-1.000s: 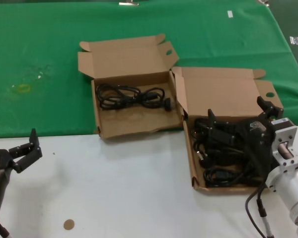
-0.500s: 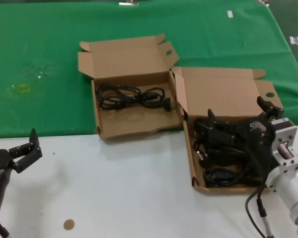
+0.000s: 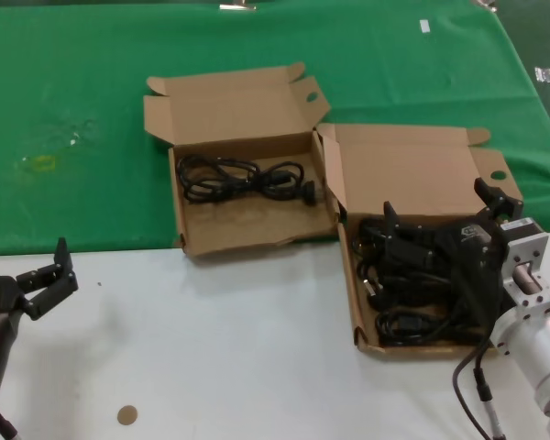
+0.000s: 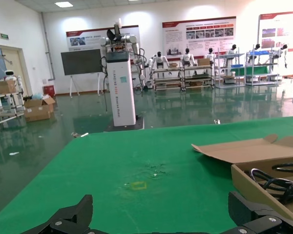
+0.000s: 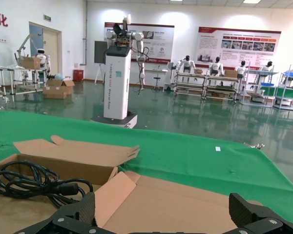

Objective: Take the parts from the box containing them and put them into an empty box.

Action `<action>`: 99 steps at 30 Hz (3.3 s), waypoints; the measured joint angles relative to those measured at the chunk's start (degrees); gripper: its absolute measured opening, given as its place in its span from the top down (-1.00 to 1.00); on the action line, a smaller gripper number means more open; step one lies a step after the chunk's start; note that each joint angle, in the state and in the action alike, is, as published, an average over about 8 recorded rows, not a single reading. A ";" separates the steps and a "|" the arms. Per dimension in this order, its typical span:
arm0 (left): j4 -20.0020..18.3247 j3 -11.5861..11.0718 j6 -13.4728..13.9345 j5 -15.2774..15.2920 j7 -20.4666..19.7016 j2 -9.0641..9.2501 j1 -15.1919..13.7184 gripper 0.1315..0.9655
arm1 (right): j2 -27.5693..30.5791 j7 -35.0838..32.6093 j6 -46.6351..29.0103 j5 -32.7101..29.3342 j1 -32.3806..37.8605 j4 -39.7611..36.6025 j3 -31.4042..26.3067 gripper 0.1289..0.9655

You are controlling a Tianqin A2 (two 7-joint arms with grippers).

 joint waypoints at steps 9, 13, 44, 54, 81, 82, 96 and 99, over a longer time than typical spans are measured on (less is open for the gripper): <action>0.00 0.00 0.00 0.00 0.00 0.00 0.00 -1.00 | 0.00 0.00 0.00 0.00 0.00 0.00 0.00 -1.00; 0.00 0.00 0.00 0.00 -0.02 0.00 0.00 -1.00 | 0.00 0.00 0.00 0.00 0.00 0.00 0.00 -1.00; 0.00 0.00 0.00 0.00 -0.01 0.00 0.00 -1.00 | 0.00 0.00 0.00 0.00 0.00 0.00 0.00 -1.00; 0.00 0.00 0.00 0.00 -0.01 0.00 0.00 -1.00 | 0.00 0.00 0.00 0.00 0.00 0.00 0.00 -1.00; 0.00 0.00 0.00 0.00 0.00 0.00 0.00 -1.00 | 0.00 0.00 0.00 0.00 0.00 0.00 0.00 -1.00; 0.00 0.00 0.00 0.00 0.00 0.00 0.00 -1.00 | 0.00 0.00 0.00 0.00 0.00 0.00 0.00 -1.00; 0.00 0.00 0.00 0.00 0.00 0.00 0.00 -1.00 | 0.00 0.00 0.00 0.00 0.00 0.00 0.00 -1.00; 0.00 0.00 0.00 0.00 0.00 0.00 0.00 -1.00 | 0.00 0.00 0.00 0.00 0.00 0.00 0.00 -1.00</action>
